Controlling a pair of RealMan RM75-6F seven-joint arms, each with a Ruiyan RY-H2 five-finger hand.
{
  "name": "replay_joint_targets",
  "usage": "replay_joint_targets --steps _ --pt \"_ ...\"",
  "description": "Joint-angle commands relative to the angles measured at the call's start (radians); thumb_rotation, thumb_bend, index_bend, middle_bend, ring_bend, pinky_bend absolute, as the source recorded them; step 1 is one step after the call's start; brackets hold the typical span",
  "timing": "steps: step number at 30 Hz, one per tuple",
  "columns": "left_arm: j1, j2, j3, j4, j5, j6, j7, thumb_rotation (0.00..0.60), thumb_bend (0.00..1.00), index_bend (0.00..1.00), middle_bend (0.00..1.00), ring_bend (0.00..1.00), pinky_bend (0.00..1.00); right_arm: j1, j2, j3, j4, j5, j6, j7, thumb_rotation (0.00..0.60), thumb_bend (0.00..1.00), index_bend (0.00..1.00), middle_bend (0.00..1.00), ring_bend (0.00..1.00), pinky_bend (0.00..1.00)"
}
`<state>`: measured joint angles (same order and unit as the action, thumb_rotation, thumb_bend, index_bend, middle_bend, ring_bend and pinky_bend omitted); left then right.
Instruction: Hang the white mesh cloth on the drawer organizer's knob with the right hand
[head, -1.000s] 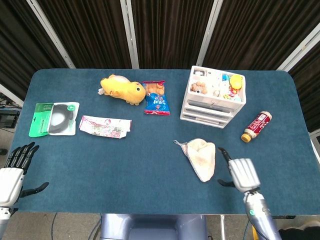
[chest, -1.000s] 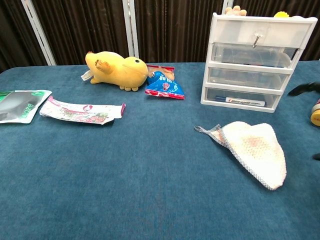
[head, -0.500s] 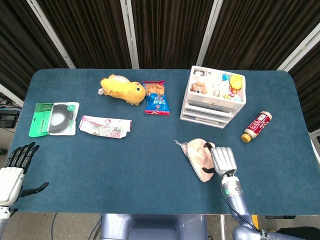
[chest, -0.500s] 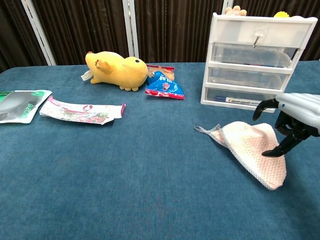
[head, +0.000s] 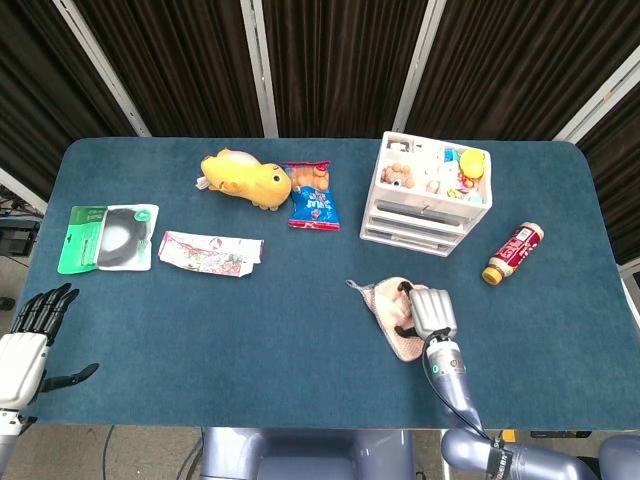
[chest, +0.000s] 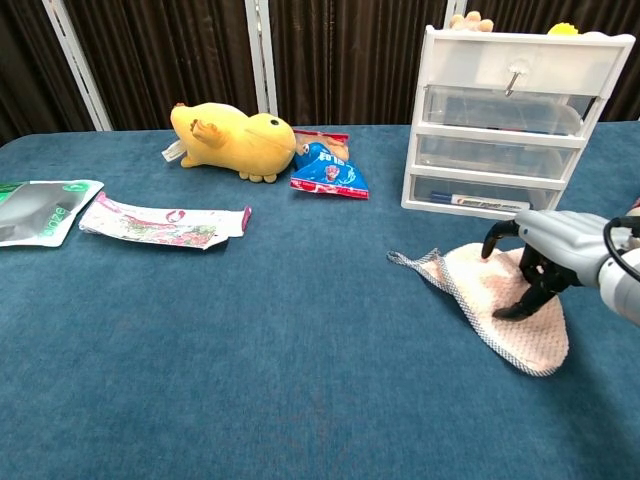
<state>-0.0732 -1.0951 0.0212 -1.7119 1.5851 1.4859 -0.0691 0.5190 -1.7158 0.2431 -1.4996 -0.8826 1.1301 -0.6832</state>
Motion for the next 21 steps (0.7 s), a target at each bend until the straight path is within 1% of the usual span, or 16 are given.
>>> replay_joint_targets --steps 1,5,8,10,13,15,21 --pt "0.000 0.001 0.000 -0.001 -0.001 -0.001 -0.001 0.600 0.00 0.00 0.00 0.00 0.00 0.011 -0.016 -0.001 0.023 0.000 0.000 0.011 0.600 0.32 0.42 0.96 0.95 0.99" --pt "-0.001 0.002 0.000 -0.002 -0.003 -0.003 -0.003 0.600 0.00 0.00 0.00 0.00 0.00 0.016 -0.026 -0.002 0.041 -0.012 0.007 0.032 0.600 0.44 0.55 0.97 0.96 1.00" --pt "0.000 0.002 0.002 -0.004 -0.002 -0.004 -0.005 0.600 0.00 0.00 0.00 0.00 0.00 0.016 -0.026 -0.007 0.042 -0.026 0.014 0.052 0.600 0.47 0.64 0.98 0.96 1.00" --pt "0.000 0.003 0.002 -0.004 0.000 -0.003 -0.004 0.600 0.00 0.00 0.00 0.00 0.00 0.012 -0.021 -0.012 0.038 -0.046 0.021 0.072 0.600 0.47 0.68 0.98 0.96 1.00" --pt "0.000 0.002 0.003 -0.005 0.002 -0.002 -0.005 0.600 0.00 0.00 0.00 0.00 0.00 0.003 -0.006 -0.018 0.017 -0.088 0.039 0.113 0.600 0.47 0.71 0.98 0.97 1.00" --pt "0.000 0.002 0.003 -0.005 0.003 -0.001 -0.005 0.600 0.00 0.00 0.00 0.00 0.00 -0.004 0.008 -0.021 -0.004 -0.135 0.062 0.150 0.600 0.47 0.72 0.99 0.97 1.00" --pt "0.002 0.002 0.004 -0.006 0.005 0.002 -0.009 0.600 0.00 0.00 0.00 0.00 0.00 -0.035 0.053 -0.023 -0.059 -0.312 0.165 0.295 0.600 0.48 0.74 0.99 0.97 1.00"
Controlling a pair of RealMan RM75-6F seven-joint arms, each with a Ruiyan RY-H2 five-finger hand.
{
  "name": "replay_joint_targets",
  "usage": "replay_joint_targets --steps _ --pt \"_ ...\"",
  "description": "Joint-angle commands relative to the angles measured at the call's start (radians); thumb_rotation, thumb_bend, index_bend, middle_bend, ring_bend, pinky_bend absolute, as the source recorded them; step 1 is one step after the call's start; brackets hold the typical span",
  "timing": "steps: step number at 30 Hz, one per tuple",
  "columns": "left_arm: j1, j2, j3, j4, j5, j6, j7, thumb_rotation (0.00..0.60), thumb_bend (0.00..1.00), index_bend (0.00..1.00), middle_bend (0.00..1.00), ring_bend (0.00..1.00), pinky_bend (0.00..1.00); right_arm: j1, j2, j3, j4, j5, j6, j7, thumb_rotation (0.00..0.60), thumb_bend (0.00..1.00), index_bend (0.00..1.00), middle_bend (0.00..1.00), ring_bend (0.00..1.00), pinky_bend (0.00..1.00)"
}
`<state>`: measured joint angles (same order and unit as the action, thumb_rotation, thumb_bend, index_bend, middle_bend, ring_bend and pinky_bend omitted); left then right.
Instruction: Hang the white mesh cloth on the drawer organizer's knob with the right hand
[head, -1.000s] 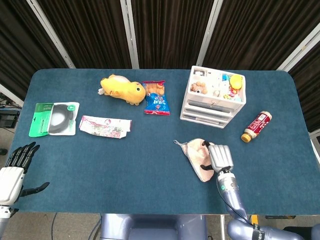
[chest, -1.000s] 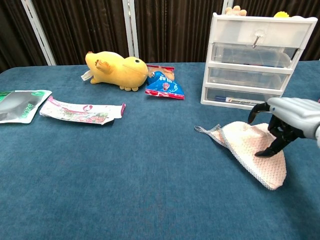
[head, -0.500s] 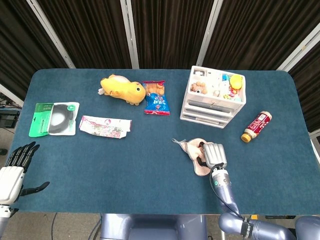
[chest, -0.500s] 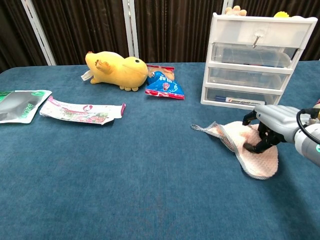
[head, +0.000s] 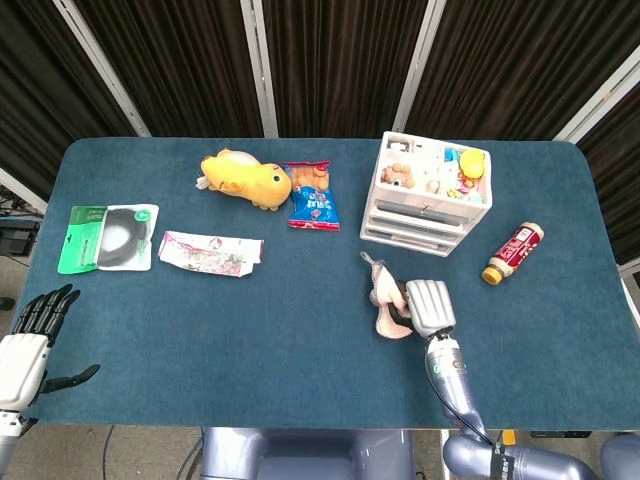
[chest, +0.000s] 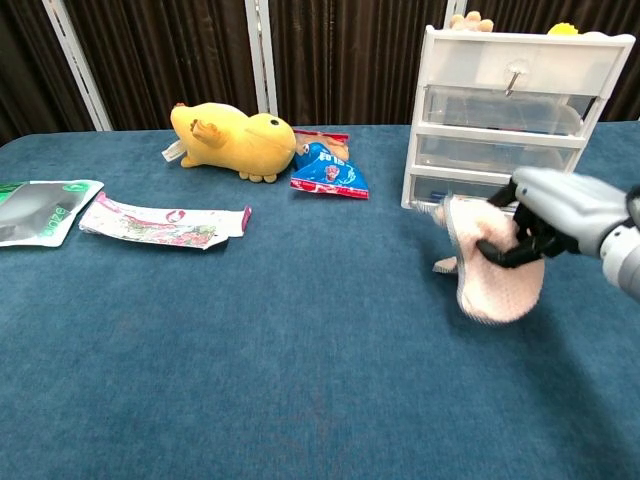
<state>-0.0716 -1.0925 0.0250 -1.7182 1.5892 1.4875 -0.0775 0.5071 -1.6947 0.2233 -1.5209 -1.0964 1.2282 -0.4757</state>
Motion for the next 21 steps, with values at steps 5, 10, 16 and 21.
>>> replay_joint_targets --steps 5,10,16,21 --pt "0.001 -0.001 0.000 0.000 0.000 0.001 0.000 0.600 0.00 0.00 0.00 0.00 0.00 -0.057 0.079 -0.017 -0.087 -0.219 0.148 0.193 0.600 0.48 0.74 0.99 0.97 1.00" --pt "0.001 -0.005 -0.001 -0.001 0.002 0.004 0.005 0.600 0.00 0.00 0.00 0.00 0.00 -0.081 0.123 -0.016 -0.159 -0.242 0.178 0.220 0.600 0.48 0.74 0.99 0.97 1.00" --pt "0.002 -0.010 -0.003 0.001 0.006 0.010 0.012 0.600 0.00 0.00 0.00 0.00 0.00 -0.095 0.166 0.009 -0.210 -0.209 0.180 0.219 0.600 0.48 0.74 0.99 0.97 1.00" --pt "0.003 -0.012 -0.004 0.002 0.006 0.012 0.013 0.600 0.00 0.00 0.00 0.00 0.00 -0.094 0.180 0.034 -0.198 -0.163 0.166 0.212 0.600 0.48 0.74 0.99 0.97 1.00"
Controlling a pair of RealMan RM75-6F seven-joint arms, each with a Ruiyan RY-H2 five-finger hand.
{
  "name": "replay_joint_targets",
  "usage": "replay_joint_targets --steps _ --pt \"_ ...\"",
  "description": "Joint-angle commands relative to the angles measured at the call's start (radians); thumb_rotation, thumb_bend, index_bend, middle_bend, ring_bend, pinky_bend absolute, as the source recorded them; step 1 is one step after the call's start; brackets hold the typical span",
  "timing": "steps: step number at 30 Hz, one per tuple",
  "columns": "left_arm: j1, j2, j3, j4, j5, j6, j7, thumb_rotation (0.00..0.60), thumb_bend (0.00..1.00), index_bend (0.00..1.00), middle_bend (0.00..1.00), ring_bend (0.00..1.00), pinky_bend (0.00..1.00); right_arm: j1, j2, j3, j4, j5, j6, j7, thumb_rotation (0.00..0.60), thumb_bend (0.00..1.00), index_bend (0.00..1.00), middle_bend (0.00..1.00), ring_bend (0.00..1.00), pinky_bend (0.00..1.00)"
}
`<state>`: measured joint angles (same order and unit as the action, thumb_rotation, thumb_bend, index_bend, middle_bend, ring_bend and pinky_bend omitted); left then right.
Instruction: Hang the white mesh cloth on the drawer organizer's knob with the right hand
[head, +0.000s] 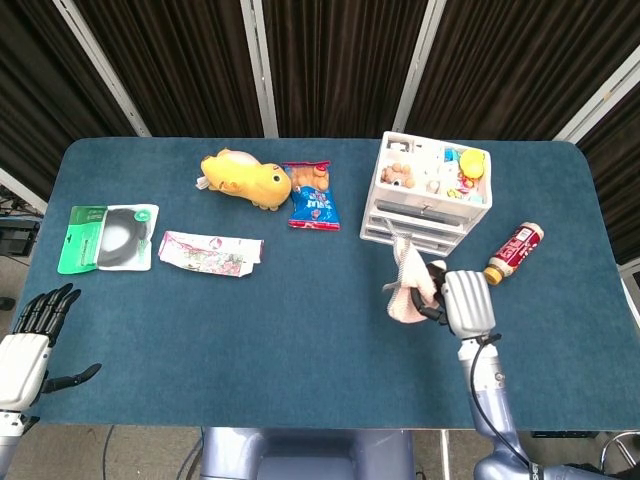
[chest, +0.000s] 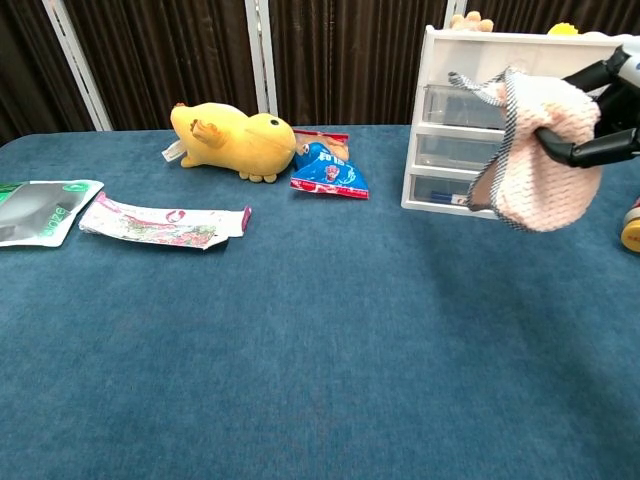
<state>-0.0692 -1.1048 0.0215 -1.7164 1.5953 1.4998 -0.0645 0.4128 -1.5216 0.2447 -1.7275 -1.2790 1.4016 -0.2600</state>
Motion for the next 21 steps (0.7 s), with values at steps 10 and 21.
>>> replay_joint_targets --steps 10,21 --pt "-0.001 -0.001 -0.002 -0.001 -0.007 -0.003 0.006 0.600 0.00 0.00 0.00 0.00 0.00 0.008 -0.001 0.049 0.070 0.092 -0.035 0.010 0.600 0.48 0.74 0.99 0.97 1.00" --pt "-0.001 -0.002 -0.002 -0.002 -0.007 -0.004 0.008 0.600 0.00 0.00 0.00 0.00 0.00 0.004 0.008 0.063 0.083 0.116 -0.033 0.022 0.600 0.48 0.74 0.99 0.97 1.00"
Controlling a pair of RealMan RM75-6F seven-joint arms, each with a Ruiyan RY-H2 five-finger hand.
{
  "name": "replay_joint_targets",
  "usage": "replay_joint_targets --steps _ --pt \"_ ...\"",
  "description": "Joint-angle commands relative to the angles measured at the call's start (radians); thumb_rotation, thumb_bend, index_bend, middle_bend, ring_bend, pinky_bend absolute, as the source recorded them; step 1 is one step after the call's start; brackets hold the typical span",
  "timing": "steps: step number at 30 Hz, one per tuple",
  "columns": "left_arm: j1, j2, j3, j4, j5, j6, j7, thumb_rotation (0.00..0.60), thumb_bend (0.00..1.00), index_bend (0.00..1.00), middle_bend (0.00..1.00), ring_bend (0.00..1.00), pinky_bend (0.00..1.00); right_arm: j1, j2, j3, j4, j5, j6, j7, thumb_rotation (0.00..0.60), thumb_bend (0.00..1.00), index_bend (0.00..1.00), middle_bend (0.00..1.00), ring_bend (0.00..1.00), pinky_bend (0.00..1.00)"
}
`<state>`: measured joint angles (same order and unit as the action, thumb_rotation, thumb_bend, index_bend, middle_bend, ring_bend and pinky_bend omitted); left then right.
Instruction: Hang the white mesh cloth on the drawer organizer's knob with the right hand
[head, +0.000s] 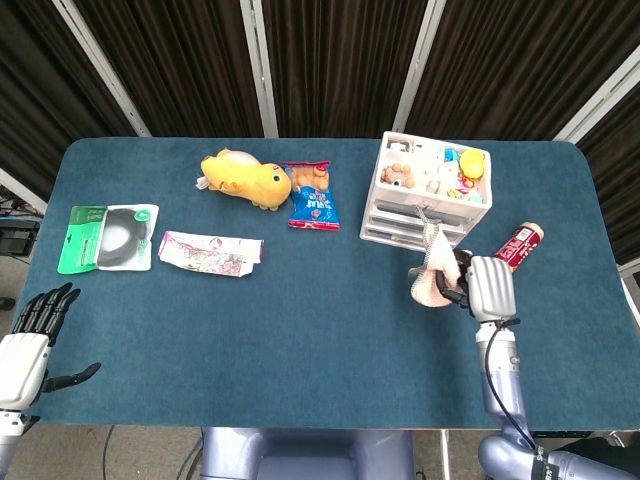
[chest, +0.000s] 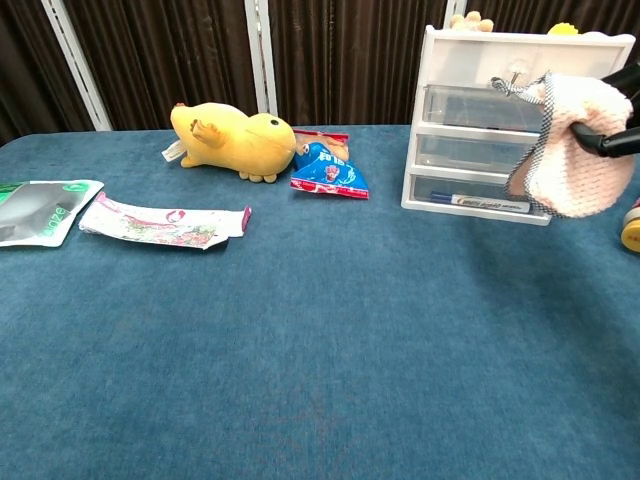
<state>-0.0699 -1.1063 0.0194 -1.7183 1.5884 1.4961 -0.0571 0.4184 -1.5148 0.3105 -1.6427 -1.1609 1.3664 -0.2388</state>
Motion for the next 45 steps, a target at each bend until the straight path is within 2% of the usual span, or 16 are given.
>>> replay_joint_targets --steps 1,14,33,45 --pt "0.000 0.000 0.000 0.000 0.000 -0.001 0.002 0.600 0.00 0.00 0.00 0.00 0.00 -0.004 0.003 -0.004 -0.006 -0.003 0.003 0.002 0.600 0.48 0.74 0.99 0.97 1.00" --pt "0.002 -0.001 0.004 -0.001 0.009 0.006 0.002 0.600 0.00 0.00 0.00 0.00 0.00 -0.018 0.007 -0.021 -0.049 -0.025 0.027 -0.004 0.600 0.48 0.74 0.99 0.97 1.00" --pt "0.002 -0.002 0.004 -0.001 0.009 0.005 0.006 0.600 0.00 0.00 0.00 0.00 0.00 -0.027 0.013 -0.014 -0.023 0.001 0.020 0.009 0.600 0.48 0.74 0.99 0.97 1.00" --pt "0.003 -0.003 0.004 -0.002 0.012 0.006 0.007 0.600 0.00 0.00 0.00 0.00 0.00 -0.033 0.009 -0.029 -0.014 0.008 0.010 0.008 0.600 0.48 0.74 0.99 0.97 1.00"
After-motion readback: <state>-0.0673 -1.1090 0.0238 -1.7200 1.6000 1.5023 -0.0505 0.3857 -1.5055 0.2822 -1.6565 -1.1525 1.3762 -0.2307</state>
